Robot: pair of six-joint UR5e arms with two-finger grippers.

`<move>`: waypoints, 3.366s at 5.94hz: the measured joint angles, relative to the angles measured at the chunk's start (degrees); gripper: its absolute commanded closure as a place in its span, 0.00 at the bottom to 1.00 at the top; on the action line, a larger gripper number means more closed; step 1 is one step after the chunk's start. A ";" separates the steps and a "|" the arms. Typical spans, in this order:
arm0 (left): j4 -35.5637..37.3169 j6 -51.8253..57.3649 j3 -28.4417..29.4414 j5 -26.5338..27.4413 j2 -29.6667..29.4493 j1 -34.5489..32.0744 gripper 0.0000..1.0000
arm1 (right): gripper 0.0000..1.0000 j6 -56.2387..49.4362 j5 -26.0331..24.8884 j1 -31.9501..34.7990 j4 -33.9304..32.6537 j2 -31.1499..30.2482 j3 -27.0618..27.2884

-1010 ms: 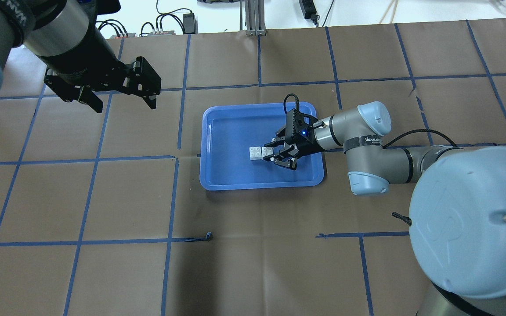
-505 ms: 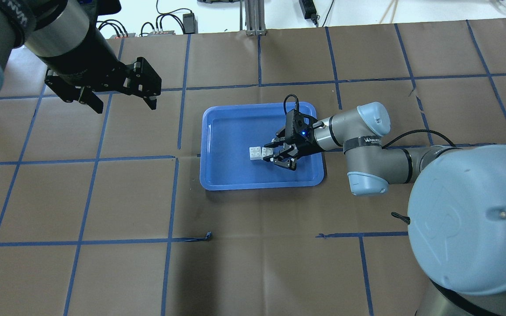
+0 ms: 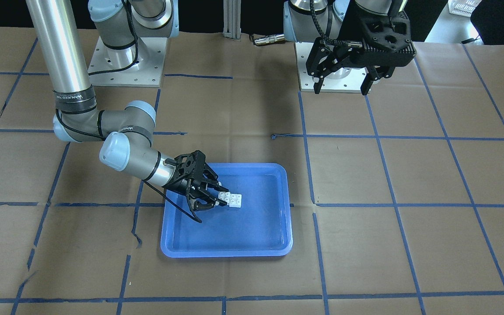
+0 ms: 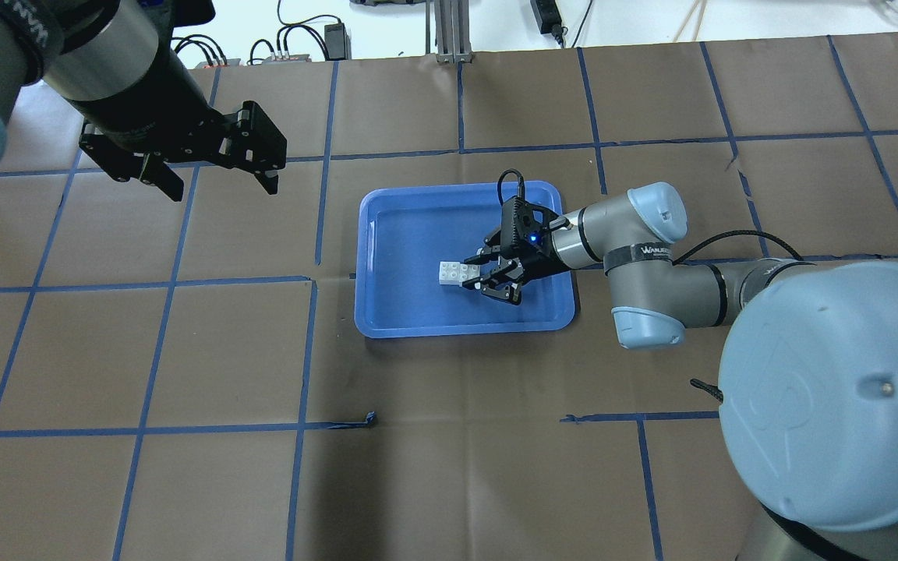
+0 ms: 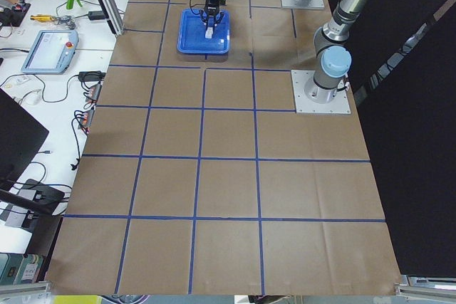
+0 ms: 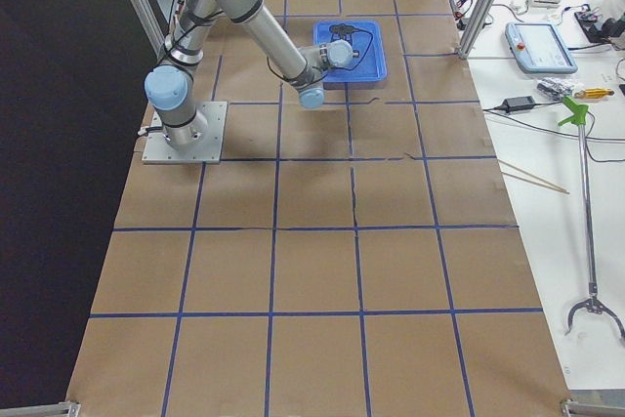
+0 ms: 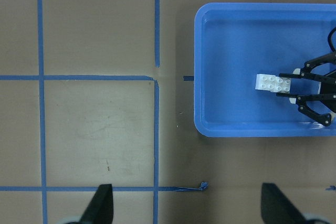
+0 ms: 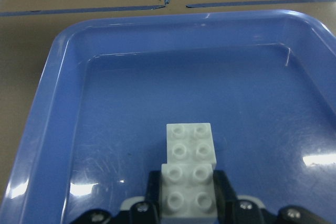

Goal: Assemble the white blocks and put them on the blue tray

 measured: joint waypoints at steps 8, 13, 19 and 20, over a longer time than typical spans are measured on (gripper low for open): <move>0.00 0.00 -0.09 0.04 0.00 0.09 0.01 | 0.62 0.04 -0.17 0.02 -0.15 0.46 -0.41; 0.00 -0.08 -0.01 -0.05 0.00 0.09 0.01 | 0.07 0.26 -0.03 0.02 -0.06 1.06 -0.31; 0.00 -0.09 -0.08 -0.03 0.00 0.09 0.01 | 0.00 17.30 -2.74 0.03 0.69 -0.61 -5.38; 0.00 -0.09 -0.09 -0.04 0.00 0.09 0.01 | 0.00 21.06 -5.99 0.03 1.59 -1.86 -5.97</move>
